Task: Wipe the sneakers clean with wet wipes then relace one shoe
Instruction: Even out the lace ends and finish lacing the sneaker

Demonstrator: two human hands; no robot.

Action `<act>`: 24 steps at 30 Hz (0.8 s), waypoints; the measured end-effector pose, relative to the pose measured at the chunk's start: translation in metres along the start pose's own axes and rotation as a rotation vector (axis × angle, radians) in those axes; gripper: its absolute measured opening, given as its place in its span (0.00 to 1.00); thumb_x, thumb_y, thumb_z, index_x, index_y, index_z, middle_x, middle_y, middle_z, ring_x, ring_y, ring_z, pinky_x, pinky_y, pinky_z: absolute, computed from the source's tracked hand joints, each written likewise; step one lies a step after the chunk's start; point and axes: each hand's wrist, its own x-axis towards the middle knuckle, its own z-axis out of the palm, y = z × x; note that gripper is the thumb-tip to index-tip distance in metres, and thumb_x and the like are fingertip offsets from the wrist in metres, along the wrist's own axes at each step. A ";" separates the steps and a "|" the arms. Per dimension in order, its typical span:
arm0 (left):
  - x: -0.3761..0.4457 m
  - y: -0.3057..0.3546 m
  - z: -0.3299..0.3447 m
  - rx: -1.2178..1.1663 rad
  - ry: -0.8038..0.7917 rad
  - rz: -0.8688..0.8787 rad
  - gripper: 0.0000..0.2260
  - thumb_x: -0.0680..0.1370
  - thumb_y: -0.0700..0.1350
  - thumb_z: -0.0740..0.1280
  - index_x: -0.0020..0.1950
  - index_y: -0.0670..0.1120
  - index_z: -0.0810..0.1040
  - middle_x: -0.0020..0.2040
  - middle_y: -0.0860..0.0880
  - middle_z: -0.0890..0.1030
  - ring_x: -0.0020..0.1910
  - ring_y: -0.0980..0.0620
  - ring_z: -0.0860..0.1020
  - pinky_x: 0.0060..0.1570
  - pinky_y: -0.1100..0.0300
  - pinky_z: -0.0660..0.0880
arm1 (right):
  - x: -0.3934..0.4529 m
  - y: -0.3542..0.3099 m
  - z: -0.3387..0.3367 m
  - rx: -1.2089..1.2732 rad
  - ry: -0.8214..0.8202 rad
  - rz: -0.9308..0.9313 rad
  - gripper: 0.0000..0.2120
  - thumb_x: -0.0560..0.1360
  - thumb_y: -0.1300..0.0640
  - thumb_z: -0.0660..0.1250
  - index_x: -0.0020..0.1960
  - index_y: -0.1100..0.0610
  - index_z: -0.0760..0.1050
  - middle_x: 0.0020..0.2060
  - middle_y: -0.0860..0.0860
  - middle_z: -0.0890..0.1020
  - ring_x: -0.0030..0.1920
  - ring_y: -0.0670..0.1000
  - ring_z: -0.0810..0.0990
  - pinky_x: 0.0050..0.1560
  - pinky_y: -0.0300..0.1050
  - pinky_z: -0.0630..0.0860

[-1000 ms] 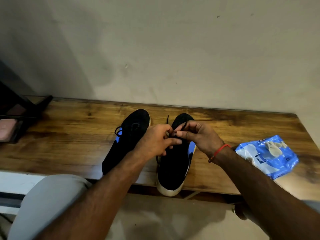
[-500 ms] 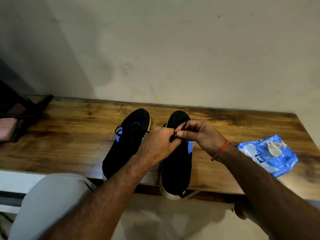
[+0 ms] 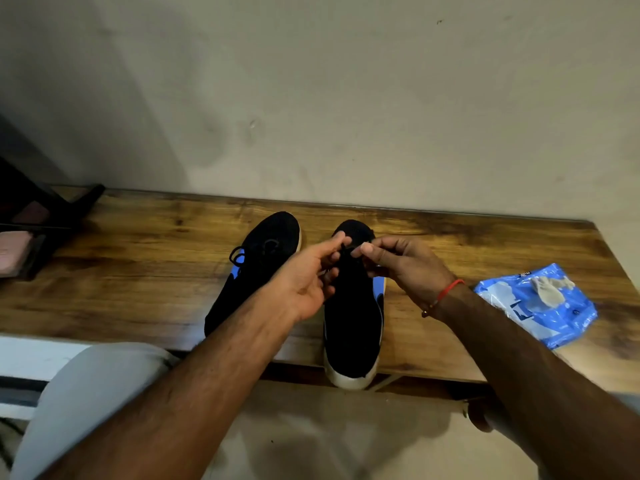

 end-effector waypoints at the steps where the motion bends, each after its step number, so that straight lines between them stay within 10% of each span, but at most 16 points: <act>1: -0.001 0.001 0.000 -0.051 -0.006 0.019 0.11 0.77 0.54 0.72 0.54 0.50 0.86 0.39 0.55 0.75 0.35 0.57 0.70 0.37 0.62 0.66 | -0.001 0.000 0.001 0.014 -0.001 0.007 0.08 0.78 0.61 0.67 0.50 0.64 0.82 0.41 0.51 0.85 0.43 0.46 0.81 0.47 0.43 0.78; 15: -0.008 -0.003 0.015 0.017 0.160 0.561 0.05 0.82 0.46 0.67 0.57 0.50 0.74 0.60 0.61 0.83 0.61 0.56 0.80 0.56 0.58 0.73 | -0.002 0.001 -0.003 0.167 0.035 0.059 0.13 0.82 0.63 0.59 0.42 0.62 0.77 0.39 0.55 0.79 0.51 0.58 0.79 0.47 0.44 0.77; 19: -0.005 -0.003 0.008 0.154 0.289 0.758 0.07 0.83 0.44 0.66 0.59 0.52 0.73 0.59 0.59 0.78 0.51 0.69 0.77 0.51 0.67 0.75 | -0.004 -0.002 -0.003 0.209 0.045 0.075 0.14 0.83 0.64 0.57 0.41 0.62 0.75 0.40 0.55 0.80 0.51 0.58 0.81 0.48 0.45 0.76; 24: -0.001 0.011 -0.006 0.396 0.382 0.499 0.06 0.83 0.51 0.65 0.59 0.57 0.78 0.66 0.48 0.78 0.60 0.53 0.77 0.56 0.54 0.76 | -0.005 0.003 -0.004 0.168 0.071 0.085 0.13 0.82 0.63 0.60 0.41 0.62 0.77 0.39 0.56 0.80 0.50 0.59 0.78 0.56 0.54 0.75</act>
